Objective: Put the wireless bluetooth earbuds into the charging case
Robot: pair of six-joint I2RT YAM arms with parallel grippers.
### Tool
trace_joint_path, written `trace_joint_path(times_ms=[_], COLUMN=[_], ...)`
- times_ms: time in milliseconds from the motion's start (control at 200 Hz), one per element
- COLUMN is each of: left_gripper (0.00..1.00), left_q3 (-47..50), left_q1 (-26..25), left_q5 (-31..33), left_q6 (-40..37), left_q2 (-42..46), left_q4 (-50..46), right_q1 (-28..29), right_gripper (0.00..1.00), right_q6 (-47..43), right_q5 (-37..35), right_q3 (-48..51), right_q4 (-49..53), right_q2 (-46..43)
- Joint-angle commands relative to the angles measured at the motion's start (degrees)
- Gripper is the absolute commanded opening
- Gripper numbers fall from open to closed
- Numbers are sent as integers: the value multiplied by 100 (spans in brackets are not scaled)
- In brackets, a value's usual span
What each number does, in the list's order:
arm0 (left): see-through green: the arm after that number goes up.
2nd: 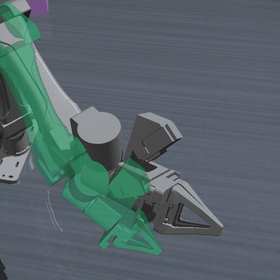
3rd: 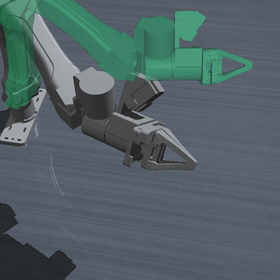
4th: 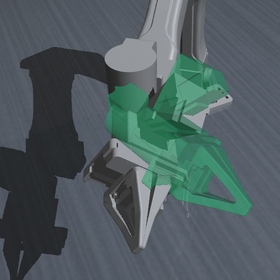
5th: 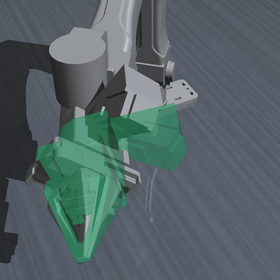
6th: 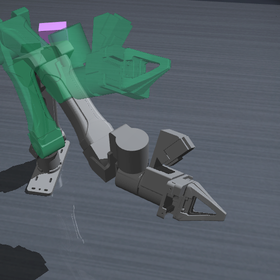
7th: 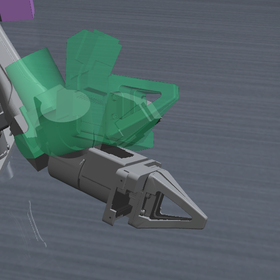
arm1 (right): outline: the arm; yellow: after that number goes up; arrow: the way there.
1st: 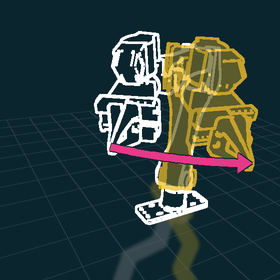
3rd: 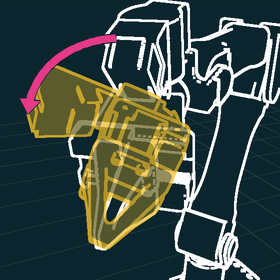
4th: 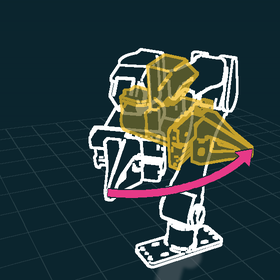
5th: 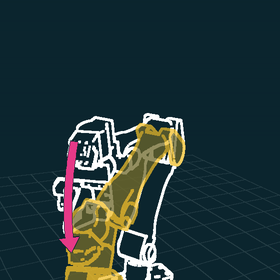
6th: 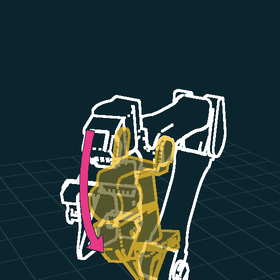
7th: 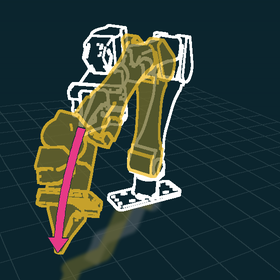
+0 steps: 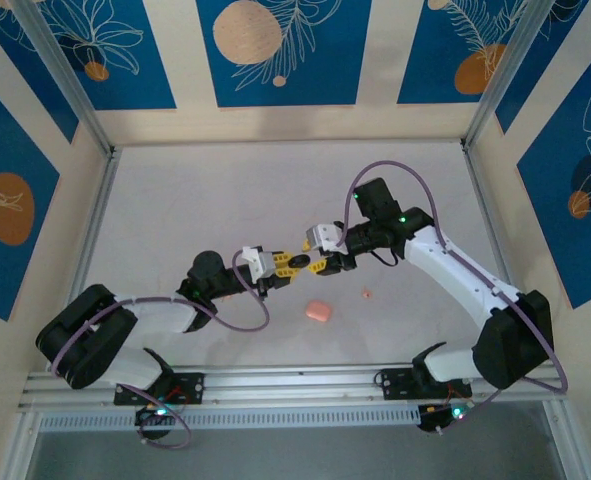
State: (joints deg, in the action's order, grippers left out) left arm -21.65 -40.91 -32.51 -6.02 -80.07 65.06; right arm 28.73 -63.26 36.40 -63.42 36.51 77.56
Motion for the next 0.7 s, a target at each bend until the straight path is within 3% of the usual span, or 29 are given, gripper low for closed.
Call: trace_joint_path(times_ms=[0, 215, 470, 695], left_gripper=[18, 18, 20, 28], left_q3=[-14, -24, -28, -2], left_q1=[-47, -50, -54, -58], left_q5=[-22, -20, -11, 61], left_q6=[-107, -136, -136, -169], left_q2=[148, 216, 240, 238], left_q4=[35, -40, -80, -65], right_q1=[55, 62, 62, 62], right_gripper=[41, 36, 16, 13], right_q6=[-159, -194, -307, -364], right_q5=[355, 341, 297, 226], right_q3=[-153, -162, -241, -284], right_q4=[179, 198, 339, 430], right_q2=[164, 252, 235, 193])
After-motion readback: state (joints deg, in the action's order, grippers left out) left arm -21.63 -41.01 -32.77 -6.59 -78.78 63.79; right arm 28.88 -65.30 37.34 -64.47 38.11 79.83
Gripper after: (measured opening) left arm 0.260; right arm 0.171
